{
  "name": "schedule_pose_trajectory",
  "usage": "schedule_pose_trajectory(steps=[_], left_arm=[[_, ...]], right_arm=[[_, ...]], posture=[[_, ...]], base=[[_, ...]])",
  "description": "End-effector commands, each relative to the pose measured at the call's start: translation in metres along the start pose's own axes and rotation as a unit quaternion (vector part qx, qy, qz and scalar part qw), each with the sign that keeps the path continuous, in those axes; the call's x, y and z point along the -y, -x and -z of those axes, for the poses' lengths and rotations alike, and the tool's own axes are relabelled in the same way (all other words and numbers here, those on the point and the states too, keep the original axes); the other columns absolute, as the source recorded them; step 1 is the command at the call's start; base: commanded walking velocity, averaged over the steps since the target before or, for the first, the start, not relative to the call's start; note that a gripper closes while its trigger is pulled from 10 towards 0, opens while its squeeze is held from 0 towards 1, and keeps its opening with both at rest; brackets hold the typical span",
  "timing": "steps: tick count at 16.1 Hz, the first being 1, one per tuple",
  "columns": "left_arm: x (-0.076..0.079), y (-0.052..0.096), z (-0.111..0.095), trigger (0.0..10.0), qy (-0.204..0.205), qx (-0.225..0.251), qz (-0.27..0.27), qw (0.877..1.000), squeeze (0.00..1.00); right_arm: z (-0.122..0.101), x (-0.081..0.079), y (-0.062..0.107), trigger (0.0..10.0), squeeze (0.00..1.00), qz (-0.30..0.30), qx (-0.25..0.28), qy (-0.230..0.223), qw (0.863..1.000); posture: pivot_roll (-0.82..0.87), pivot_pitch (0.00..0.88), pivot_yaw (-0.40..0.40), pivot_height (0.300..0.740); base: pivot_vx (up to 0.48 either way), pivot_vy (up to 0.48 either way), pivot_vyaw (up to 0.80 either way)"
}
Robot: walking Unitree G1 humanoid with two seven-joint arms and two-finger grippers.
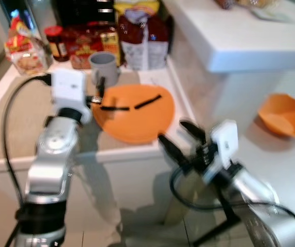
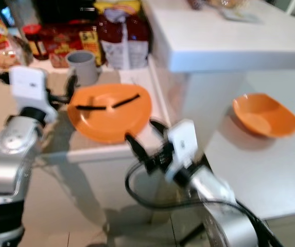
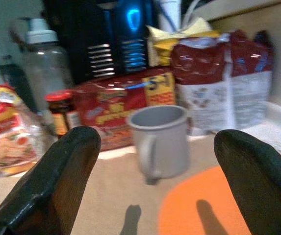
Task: Setting the table
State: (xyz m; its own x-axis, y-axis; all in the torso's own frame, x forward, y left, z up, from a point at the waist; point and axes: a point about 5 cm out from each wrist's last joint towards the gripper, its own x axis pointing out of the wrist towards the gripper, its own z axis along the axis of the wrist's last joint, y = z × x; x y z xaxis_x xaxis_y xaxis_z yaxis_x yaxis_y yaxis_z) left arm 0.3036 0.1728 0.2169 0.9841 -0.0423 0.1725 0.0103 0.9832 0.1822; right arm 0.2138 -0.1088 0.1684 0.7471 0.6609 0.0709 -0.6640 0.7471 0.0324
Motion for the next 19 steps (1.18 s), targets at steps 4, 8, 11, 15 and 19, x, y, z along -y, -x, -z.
schedule_pose_trajectory(steps=[4, 8, 11, 15, 19], left_arm=[[0.016, -0.018, 0.004, 10.0, 0.036, -0.028, 0.06, 0.997, 1.0], [0.02, -0.038, 0.015, 10.0, 0.03, -0.066, 0.089, 0.993, 1.0], [0.013, -0.068, 0.025, 10.0, 0.01, -0.094, 0.07, 0.993, 0.04], [-0.003, -0.088, 0.026, 10.0, -0.021, -0.092, 0.036, 0.995, 0.0], [-0.017, -0.099, 0.03, 10.0, 0.008, -0.096, 0.023, 0.995, 0.0]], right_arm=[[-0.009, -0.001, 0.003, 10.0, 0.0, 0.0, 0.017, 0.018, 1.0], [-0.013, 0.005, -0.001, 10.0, 0.0, 0.021, 0.02, 0.038, 0.999], [-0.017, 0.014, -0.002, 10.0, 0.0, 0.056, 0.027, 0.052, 0.997], [-0.02, 0.014, -0.002, 10.0, 0.0, 0.06, 0.03, 0.057, 0.996], [-0.023, 0.014, 0.003, 10.0, 0.0, 0.067, 0.032, 0.057, 0.996]], posture=[[0.04, 0.021, -0.004, 0.74], [0.02, 0.017, 0.007, 0.74], [0.0, 0.02, 0.01, 0.74], [-0.02, 0.029, 0.022, 0.74], [-0.05, 0.046, 0.031, 0.74]], base=[[0.0, 0.0, 0.0], [0.0, 0.0, 0.0], [0.0, 0.0, 0.0], [0.0, 0.0, 0.0], [0.0, 0.0, 0.0]])
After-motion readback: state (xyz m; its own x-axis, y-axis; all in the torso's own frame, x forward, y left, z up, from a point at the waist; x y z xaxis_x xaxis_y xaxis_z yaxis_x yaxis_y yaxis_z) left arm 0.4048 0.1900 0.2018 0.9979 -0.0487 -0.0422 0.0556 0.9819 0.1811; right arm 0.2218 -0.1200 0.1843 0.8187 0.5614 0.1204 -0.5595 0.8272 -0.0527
